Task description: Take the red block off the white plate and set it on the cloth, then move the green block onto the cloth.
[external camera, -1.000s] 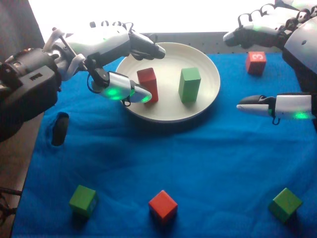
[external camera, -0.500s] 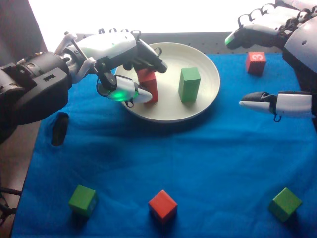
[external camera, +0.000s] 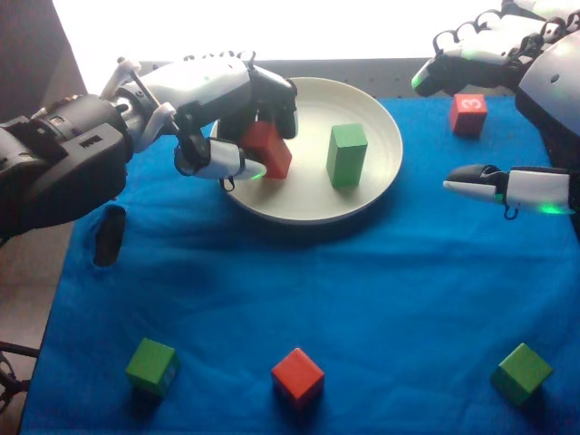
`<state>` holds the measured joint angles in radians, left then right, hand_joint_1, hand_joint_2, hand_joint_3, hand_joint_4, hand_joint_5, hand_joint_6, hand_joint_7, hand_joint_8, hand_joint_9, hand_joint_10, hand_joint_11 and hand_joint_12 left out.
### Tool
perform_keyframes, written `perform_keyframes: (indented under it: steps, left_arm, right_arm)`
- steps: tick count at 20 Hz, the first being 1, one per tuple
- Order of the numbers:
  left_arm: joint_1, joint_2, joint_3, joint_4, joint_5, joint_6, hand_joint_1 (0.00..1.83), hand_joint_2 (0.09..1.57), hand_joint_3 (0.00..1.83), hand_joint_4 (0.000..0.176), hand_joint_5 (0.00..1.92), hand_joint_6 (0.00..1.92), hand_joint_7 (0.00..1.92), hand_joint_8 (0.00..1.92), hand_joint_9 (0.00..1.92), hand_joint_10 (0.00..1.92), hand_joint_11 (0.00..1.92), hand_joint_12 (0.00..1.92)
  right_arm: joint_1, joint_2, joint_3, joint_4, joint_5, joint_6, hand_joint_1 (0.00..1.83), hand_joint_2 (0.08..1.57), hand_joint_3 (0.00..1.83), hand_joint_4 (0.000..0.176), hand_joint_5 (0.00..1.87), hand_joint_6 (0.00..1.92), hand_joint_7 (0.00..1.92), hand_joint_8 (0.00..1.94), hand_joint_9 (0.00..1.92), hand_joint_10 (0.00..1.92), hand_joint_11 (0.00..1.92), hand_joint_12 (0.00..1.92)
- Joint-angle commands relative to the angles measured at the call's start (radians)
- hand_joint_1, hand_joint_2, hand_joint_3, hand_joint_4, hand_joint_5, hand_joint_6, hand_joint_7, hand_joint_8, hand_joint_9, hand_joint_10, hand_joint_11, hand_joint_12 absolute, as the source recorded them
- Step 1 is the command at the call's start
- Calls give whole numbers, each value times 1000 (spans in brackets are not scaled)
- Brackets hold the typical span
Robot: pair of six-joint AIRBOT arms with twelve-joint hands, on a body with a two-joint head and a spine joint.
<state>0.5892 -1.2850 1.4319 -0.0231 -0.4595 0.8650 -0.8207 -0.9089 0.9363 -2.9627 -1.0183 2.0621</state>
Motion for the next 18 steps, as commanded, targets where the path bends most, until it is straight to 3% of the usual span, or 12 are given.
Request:
perform_keyframes:
  steps: [1, 3, 6, 7, 8, 9, 12, 16, 17, 18]
  left_arm:
    - [-10, 19, -14, -5, -166, -9, 1343, 1219, 0, 0, 638, 1412, 784, 1254, 811, 1398, 704, 1440]
    - [-4, 53, -49, -6, -211, -9, 1337, 1232, 2, 0, 656, 1342, 742, 1356, 768, 1515, 691, 1616]
    - [22, 143, -143, 11, -303, -9, 1323, 1232, 0, 0, 691, 1248, 762, 1374, 751, 1560, 636, 1702]
    - [32, 174, -174, 17, -332, -9, 1172, 1243, 2, 6, 742, 1318, 736, 1396, 643, 1320, 494, 1680]
    - [46, 202, -205, 25, -362, -9, 1151, 1237, 0, 25, 785, 1316, 732, 1367, 616, 1221, 417, 1693]
    - [59, 228, -235, 34, -390, -8, 1302, 1216, 0, 0, 761, 1255, 784, 1325, 701, 1447, 491, 1721]
    - [98, 288, -306, 51, -453, -8, 1349, 1184, 0, 0, 732, 1202, 870, 1210, 845, 1402, 690, 1607]
    - [169, 368, -396, 59, -520, -7, 1347, 1204, 0, 0, 696, 1218, 856, 1244, 762, 1481, 576, 1582]
    - [187, 390, -422, 65, -531, -7, 1345, 1210, 0, 0, 698, 1191, 788, 1344, 797, 1444, 700, 1463]
    - [202, 402, -438, 69, -535, -7, 1345, 1210, 0, 0, 698, 1191, 788, 1344, 797, 1444, 700, 1463]
  right_arm:
    - [14, -2, 2, -20, -123, -4, 1027, 937, 0, 0, 487, 682, 514, 832, 375, 1143, 94, 1755]
    - [14, -2, 2, -18, -123, -4, 1015, 936, 0, 0, 489, 662, 525, 786, 382, 1090, 83, 1729]
    - [13, -2, 1, -15, -122, -4, 1015, 948, 0, 0, 450, 714, 497, 829, 359, 1122, 56, 1757]
    - [13, -2, 1, -14, -121, -4, 1009, 941, 0, 0, 448, 714, 509, 807, 378, 1109, 78, 1754]
    - [13, -2, 1, -11, -119, -4, 1010, 947, 0, 0, 440, 731, 518, 829, 392, 1137, 105, 1772]
    - [12, -2, 1, -8, -118, -4, 1010, 947, 0, 0, 411, 757, 506, 860, 377, 1157, 76, 1793]
    - [12, -1, -1, -3, -116, -4, 1069, 944, 0, 0, 384, 789, 460, 865, 333, 1146, 13, 1779]
    - [11, -1, -3, 2, -114, -4, 1072, 942, 0, 0, 404, 780, 489, 865, 366, 1146, 55, 1761]
    - [11, 0, -4, 3, -114, -4, 1085, 931, 0, 0, 420, 776, 510, 871, 387, 1153, 74, 1761]
    - [11, 0, -5, 4, -114, -4, 1085, 931, 0, 0, 420, 776, 510, 871, 387, 1153, 74, 1761]
